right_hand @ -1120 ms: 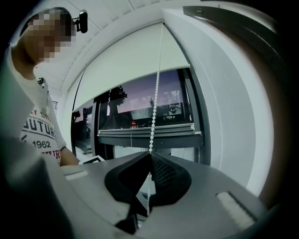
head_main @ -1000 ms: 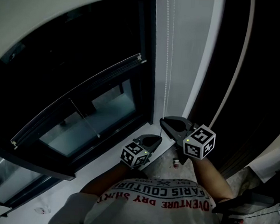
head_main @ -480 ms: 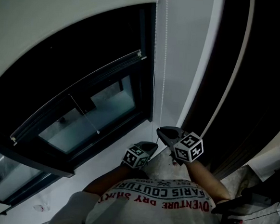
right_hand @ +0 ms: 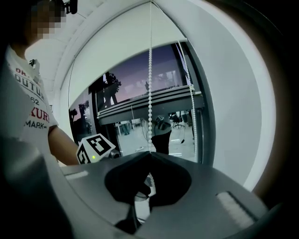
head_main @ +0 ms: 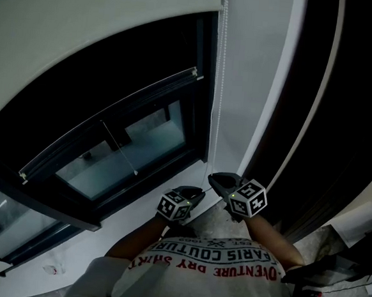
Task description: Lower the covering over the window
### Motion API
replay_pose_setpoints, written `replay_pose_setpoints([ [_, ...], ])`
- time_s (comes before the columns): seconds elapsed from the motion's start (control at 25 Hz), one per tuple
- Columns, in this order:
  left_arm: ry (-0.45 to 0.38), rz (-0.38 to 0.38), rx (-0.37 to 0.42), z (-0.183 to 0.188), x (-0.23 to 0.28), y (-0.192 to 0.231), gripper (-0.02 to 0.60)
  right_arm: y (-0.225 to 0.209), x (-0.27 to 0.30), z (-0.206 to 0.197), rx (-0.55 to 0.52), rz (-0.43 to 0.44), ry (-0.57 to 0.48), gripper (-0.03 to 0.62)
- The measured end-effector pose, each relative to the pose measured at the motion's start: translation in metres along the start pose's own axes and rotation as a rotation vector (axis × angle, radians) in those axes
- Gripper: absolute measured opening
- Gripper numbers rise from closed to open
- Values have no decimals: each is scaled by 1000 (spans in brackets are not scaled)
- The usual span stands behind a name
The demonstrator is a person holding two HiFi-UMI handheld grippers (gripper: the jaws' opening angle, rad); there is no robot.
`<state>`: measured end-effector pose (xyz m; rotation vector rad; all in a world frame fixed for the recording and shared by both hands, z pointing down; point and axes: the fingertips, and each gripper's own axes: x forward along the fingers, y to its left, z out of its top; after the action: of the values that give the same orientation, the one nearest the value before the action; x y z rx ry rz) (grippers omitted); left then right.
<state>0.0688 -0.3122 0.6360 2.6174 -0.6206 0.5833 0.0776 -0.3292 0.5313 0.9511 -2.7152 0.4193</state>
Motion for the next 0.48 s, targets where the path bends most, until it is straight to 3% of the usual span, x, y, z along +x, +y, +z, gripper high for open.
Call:
replay_pose_setpoints([
  [0.2,-85,-15,51,48,-26,5,69,0,1,1,0,-3,-4,6],
  [0.48,-306,-38,87,170,-75,-10,71,0,1,0,-12,-1,-3,6],
])
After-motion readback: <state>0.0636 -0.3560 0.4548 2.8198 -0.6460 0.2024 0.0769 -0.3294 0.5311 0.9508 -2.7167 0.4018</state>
